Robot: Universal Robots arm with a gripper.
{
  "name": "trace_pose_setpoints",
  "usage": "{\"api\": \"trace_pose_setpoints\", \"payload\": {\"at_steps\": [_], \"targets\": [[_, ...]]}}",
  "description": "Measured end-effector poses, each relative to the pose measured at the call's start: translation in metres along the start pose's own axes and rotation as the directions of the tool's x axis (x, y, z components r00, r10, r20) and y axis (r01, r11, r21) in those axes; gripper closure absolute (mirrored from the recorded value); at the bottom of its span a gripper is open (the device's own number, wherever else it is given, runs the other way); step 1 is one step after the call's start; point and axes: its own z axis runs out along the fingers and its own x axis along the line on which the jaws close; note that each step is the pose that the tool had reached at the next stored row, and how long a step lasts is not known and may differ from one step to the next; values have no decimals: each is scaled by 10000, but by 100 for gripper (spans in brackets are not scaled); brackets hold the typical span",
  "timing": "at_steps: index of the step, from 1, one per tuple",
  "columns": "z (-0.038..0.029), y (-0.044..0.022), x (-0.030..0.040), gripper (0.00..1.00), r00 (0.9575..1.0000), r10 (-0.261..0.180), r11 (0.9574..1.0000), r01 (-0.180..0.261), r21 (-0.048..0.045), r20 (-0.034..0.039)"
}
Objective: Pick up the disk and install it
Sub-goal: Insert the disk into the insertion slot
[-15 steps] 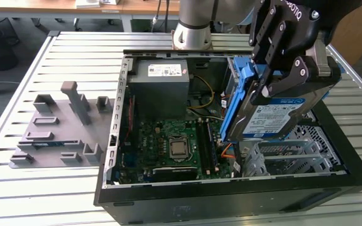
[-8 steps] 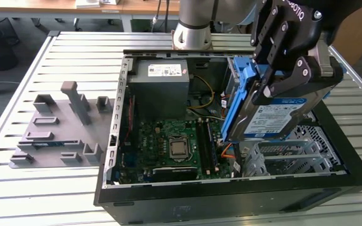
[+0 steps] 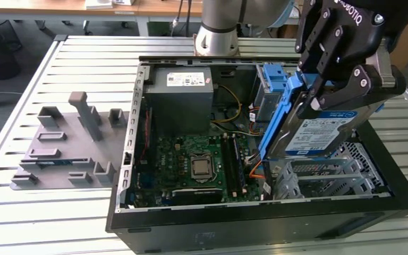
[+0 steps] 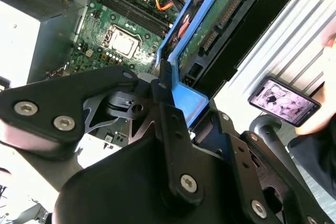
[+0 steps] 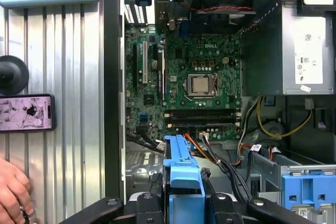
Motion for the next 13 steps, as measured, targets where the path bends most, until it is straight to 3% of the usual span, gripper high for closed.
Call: {"api": "trace_pose_setpoints", "payload": {"at_steps": [13], "targets": [[3,-3,0,64,10000,-1,10000,1,0,0]]}}
